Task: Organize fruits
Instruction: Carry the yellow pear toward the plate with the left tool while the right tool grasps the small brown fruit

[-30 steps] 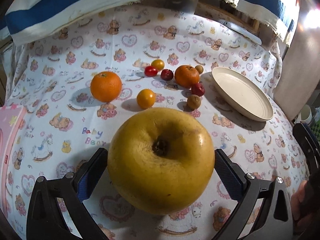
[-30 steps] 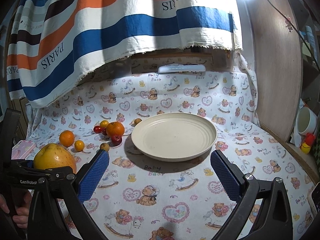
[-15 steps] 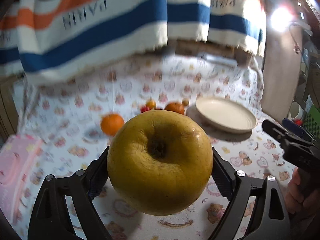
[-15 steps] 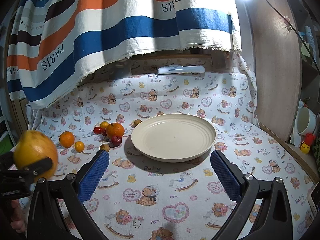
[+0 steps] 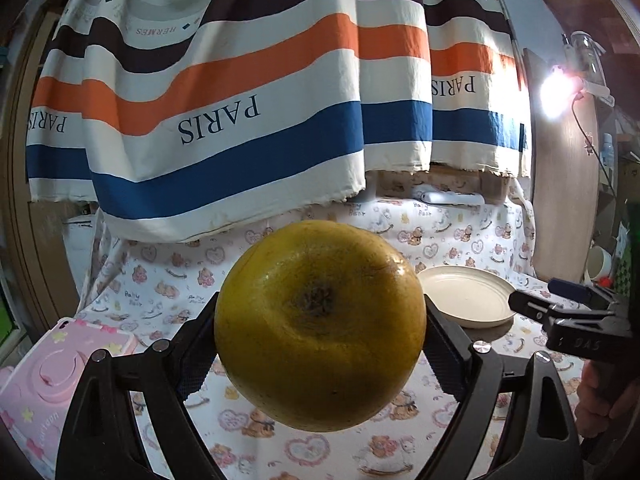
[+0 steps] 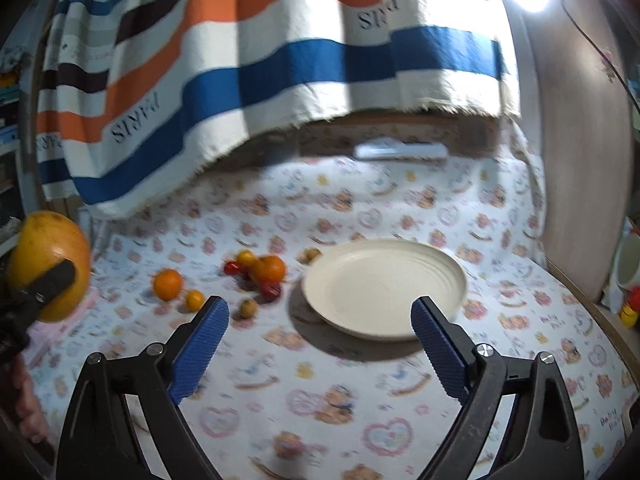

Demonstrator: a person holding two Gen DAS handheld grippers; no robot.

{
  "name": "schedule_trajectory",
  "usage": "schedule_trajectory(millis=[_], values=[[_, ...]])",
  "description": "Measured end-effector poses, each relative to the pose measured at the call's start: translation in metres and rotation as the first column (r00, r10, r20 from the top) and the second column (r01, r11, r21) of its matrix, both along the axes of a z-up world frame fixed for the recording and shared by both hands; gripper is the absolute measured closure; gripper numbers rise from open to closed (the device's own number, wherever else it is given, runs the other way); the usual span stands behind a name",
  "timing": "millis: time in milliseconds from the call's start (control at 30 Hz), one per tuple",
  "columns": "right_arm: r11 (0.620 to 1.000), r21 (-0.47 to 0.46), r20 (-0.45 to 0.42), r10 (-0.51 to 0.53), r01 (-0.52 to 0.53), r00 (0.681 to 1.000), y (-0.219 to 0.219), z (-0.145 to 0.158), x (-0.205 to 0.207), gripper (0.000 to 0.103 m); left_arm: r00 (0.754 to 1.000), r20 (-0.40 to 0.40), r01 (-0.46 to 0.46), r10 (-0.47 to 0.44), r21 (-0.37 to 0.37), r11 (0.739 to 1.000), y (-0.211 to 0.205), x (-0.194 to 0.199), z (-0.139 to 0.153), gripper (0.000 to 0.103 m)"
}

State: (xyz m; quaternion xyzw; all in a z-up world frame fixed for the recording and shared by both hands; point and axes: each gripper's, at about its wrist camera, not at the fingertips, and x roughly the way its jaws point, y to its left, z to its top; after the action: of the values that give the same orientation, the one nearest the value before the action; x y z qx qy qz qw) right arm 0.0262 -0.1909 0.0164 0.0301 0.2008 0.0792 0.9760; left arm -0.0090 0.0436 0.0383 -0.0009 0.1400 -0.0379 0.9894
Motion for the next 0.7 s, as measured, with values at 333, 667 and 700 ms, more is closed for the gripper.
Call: schedule_trajectory(millis=[333, 667, 700], values=[[0.998, 0.020, 0.037, 0.063, -0.064, 0.997, 0.027, 0.052, 0.027, 0.023, 0.999, 0.022, -0.024, 0.024, 0.011, 1.000, 0.012, 0.029, 0.028, 0.014], [0.995, 0.056, 0.074, 0.076, -0.080, 0.994, 0.053, 0.082, 0.066, 0.051, 0.998, -0.008, -0.061, 0.061, 0.021, 0.998, 0.023, 0.075, 0.036, 0.014], [0.994, 0.061, 0.053, 0.085, -0.089, 0.995, 0.055, 0.076, 0.071, 0.055, 0.998, -0.015, -0.059, 0.060, 0.017, 0.998, 0.026, 0.077, 0.032, 0.014]])
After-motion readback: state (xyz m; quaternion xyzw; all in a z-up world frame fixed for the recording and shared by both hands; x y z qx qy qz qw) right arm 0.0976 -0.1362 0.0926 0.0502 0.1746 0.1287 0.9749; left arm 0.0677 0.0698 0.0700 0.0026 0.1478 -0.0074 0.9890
